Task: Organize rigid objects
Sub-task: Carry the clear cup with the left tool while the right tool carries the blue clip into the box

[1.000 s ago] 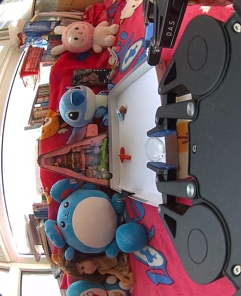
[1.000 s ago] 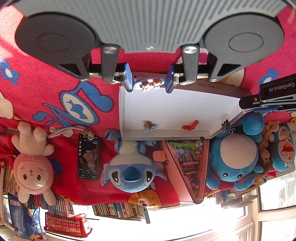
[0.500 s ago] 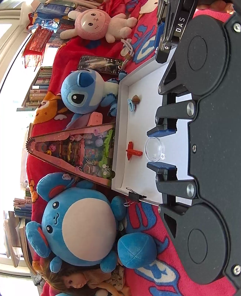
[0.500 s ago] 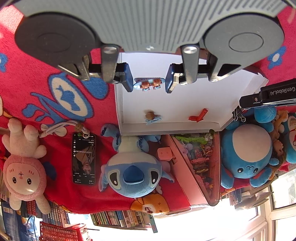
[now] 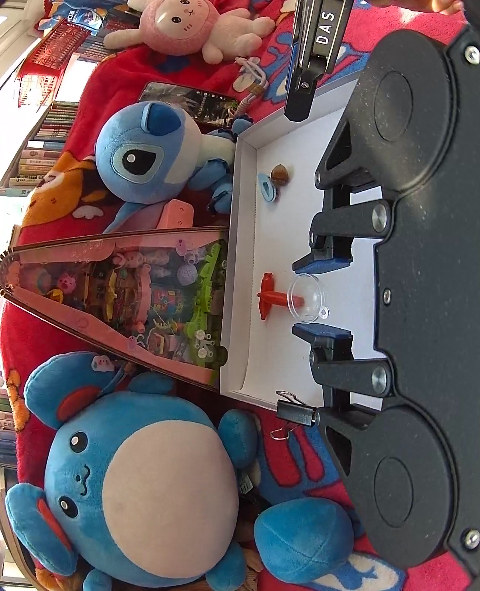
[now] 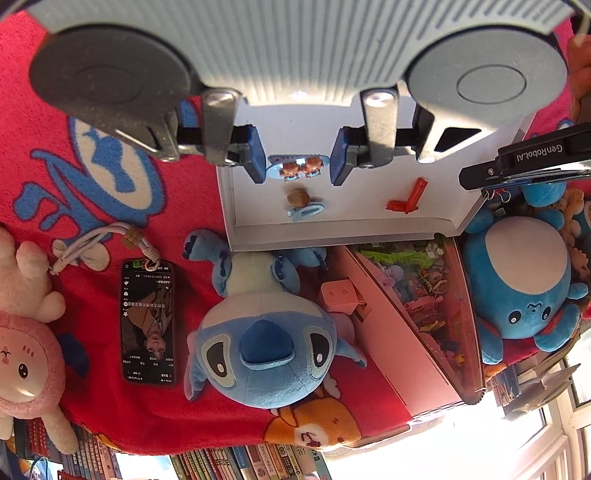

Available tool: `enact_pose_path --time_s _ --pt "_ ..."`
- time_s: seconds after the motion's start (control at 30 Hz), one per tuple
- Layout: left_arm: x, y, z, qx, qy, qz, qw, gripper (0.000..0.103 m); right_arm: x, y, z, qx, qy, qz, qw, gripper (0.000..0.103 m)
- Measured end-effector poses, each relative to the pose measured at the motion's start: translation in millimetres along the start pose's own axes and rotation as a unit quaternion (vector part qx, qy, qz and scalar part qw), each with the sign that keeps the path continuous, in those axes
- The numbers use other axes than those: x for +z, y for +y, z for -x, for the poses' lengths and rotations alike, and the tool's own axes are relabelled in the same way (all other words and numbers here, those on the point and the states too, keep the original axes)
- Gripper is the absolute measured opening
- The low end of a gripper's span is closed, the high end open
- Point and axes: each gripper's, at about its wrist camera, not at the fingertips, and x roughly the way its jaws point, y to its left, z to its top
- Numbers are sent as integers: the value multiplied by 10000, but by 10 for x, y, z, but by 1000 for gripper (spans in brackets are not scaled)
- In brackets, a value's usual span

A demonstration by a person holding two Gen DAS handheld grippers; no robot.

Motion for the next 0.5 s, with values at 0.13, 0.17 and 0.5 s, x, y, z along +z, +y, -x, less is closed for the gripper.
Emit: enact_pose_path --time_s 0.13,0.17,0.5 --pt "32 12 -156 25 222 9 9997 27 99 -12 -201 -9 259 -92 9996 43" --pt "33 8 -179 32 235 -16 9997 27 107 -14 -241 -4 311 -111 9995 43" --pt "0 -78 -328 66 353 -238 9991 27 102 -11 -587 -121 608 -194 9979 43"
